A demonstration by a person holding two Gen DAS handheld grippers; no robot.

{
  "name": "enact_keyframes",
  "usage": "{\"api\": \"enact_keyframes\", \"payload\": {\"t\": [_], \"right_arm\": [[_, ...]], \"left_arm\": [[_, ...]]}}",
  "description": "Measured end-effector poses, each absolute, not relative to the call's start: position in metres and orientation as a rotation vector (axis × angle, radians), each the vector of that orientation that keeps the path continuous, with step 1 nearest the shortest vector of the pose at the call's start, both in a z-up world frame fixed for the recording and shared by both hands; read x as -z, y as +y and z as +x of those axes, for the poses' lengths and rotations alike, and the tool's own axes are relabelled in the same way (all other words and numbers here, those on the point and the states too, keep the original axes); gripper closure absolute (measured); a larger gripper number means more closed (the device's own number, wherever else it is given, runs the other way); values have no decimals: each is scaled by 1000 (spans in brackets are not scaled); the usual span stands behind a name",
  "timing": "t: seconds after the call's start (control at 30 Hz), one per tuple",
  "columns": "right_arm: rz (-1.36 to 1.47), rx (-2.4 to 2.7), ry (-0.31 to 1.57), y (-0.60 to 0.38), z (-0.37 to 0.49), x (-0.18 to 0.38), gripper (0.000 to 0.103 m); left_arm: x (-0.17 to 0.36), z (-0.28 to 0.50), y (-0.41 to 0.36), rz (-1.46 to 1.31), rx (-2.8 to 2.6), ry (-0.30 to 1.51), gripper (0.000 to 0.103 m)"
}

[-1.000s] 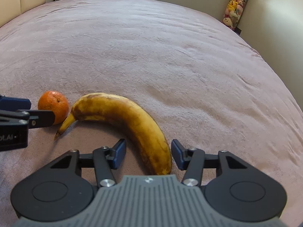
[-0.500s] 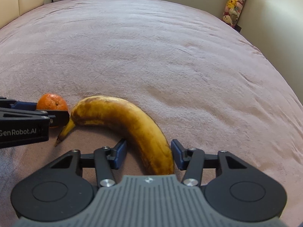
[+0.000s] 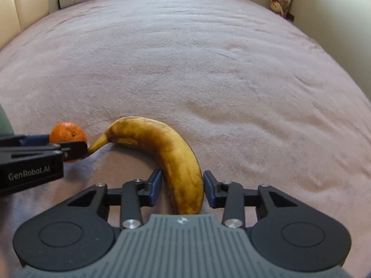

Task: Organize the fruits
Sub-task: 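Grasp the tangerine with the left tool while the right tool grasps the banana, then lift the tangerine and banana and carry both over the colander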

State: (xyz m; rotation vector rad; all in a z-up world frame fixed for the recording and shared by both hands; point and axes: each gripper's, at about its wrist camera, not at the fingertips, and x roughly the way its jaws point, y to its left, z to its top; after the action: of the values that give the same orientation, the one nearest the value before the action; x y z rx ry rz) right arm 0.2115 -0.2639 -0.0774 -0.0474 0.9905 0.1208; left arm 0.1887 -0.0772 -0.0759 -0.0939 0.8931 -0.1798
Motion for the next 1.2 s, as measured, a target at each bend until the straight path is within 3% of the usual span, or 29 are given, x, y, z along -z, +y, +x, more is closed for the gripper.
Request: {"api": "enact_keyframes", "payload": {"t": [0.37, 0.87, 1.2], "right_arm": [[115, -185, 1034, -260, 180, 78, 70], [-67, -246, 884, -243, 188, 81, 56], [-78, -234, 866, -244, 207, 89, 56]], "left_arm": [[73, 149, -73, -74, 142, 940, 53], [94, 148, -69, -63, 168, 954, 51], [95, 151, -73, -34, 178, 956, 53]]}}
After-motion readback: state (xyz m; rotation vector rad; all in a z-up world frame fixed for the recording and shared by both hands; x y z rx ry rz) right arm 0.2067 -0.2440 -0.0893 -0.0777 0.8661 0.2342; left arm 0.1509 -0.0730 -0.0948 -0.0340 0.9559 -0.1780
